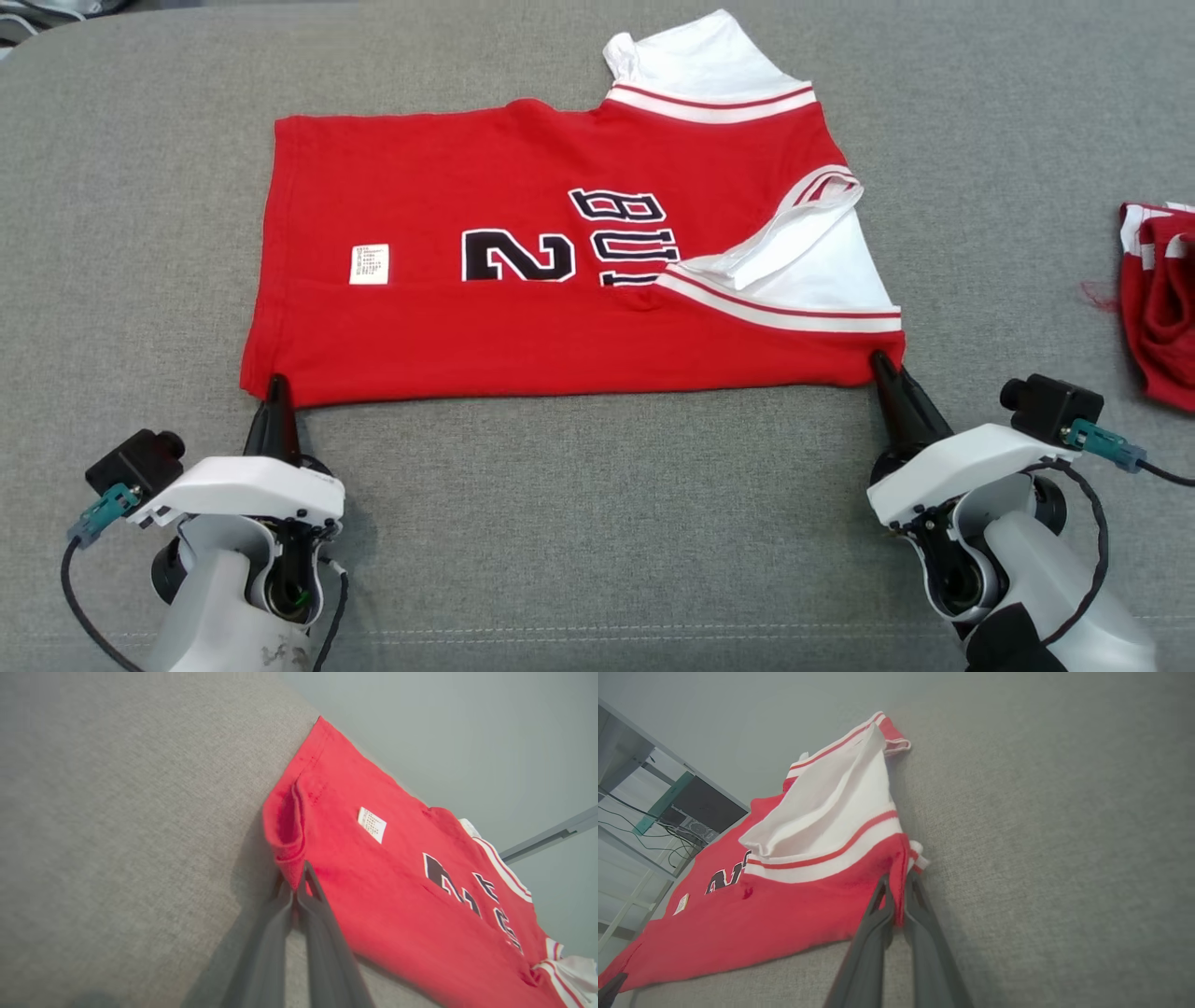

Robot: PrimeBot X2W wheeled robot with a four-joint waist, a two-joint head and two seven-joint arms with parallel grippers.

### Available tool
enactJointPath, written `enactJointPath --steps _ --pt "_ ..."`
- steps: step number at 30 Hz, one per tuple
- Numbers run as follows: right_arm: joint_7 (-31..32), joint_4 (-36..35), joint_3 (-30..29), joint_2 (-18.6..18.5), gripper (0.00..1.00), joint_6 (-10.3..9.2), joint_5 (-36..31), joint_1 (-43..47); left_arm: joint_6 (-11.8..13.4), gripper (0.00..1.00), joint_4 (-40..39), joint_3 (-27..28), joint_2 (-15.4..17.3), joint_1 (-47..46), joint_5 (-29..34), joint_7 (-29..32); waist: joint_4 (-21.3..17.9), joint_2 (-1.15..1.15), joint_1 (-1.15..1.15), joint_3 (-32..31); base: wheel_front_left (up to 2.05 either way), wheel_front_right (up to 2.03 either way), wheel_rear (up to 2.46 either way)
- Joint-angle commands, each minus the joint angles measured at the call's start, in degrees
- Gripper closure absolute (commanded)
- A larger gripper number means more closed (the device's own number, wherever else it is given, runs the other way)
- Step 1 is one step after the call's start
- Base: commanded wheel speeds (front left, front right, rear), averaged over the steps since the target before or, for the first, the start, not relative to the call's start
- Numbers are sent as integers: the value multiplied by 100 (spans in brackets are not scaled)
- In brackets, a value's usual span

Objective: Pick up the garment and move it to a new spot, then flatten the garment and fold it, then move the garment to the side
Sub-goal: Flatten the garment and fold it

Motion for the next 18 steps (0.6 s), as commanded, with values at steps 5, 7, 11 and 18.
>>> enactJointPath --steps 5,7,11,18 --pt "-34 -258 353 -56 100 24 224 312 -32 100 -89 444 177 273 342 -19 -125 0 0 -269 0 0 0" --pt "-34 -303 468 -83 100 24 309 397 -13 100 -52 551 168 347 447 -19 -164 0 0 -364 0 0 0" --pt "-34 -378 600 -152 100 24 429 531 -4 100 5 688 150 467 574 -19 -218 0 0 -503 0 0 0" --pt "-34 -600 815 -304 100 24 708 984 43 100 130 979 118 849 861 -19 -357 0 0 -864 0 0 0"
